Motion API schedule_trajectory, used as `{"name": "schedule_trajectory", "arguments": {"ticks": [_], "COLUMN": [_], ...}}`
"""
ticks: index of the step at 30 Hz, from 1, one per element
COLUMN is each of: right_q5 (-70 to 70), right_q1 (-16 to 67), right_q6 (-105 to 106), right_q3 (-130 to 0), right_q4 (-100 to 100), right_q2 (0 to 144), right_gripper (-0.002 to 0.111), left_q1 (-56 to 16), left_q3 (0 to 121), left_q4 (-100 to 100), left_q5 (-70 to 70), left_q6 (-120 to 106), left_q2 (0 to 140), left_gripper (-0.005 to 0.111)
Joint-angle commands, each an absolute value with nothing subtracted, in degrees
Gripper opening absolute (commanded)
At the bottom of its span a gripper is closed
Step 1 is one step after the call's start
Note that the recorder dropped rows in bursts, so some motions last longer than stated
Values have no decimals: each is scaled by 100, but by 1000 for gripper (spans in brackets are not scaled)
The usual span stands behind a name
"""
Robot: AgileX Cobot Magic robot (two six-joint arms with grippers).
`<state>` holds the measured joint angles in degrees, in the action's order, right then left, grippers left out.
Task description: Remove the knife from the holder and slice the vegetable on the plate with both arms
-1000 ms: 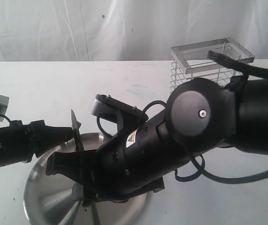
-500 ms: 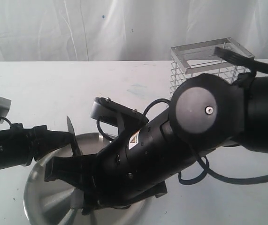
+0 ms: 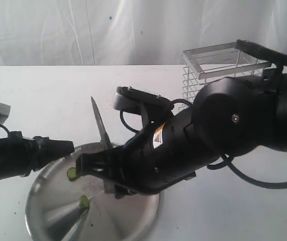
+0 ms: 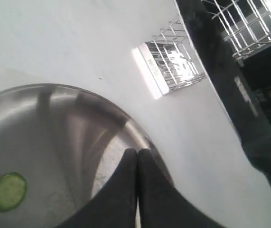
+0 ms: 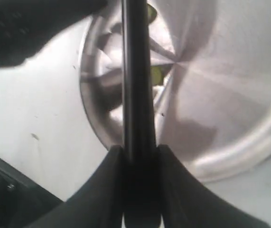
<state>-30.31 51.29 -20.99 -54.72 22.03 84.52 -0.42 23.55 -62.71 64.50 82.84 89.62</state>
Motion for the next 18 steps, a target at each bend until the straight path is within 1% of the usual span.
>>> {"name": "schedule_trajectory", "arguments": {"ticks": [1,3,5,9,15,18], "right_q5": [-4113,-4623,-4650,-4126,-3678,-3543], "right_q1": [5086,5139,5354,6182,6973,7399], "right_q6": [-2721,-2861,-2849,-3379,-4557,-5355], "right_q3": [-5457,-5457,-5457,-5457,-5494,-5596], "right_q4": [1062,947,947,914,308,-273], "right_q2": [8407,8407,8407,8475,8966,9228], "right_gripper": [0,0,0,0,0,0], "left_q1": [456,835,959,960,960,960], "left_q3": [2344,2344,2344,2344,2344,2344], "left_q4": [-5981,-5743,-5774,-6434,-6062,-5518], "left_q5": [6159,6159,5929,4789,4675,4540], "left_q6": [8217,8330,8373,8646,8449,8044], "left_q2": [8637,8428,8345,8345,8345,8345], "left_gripper": [0,0,0,0,0,0]}}
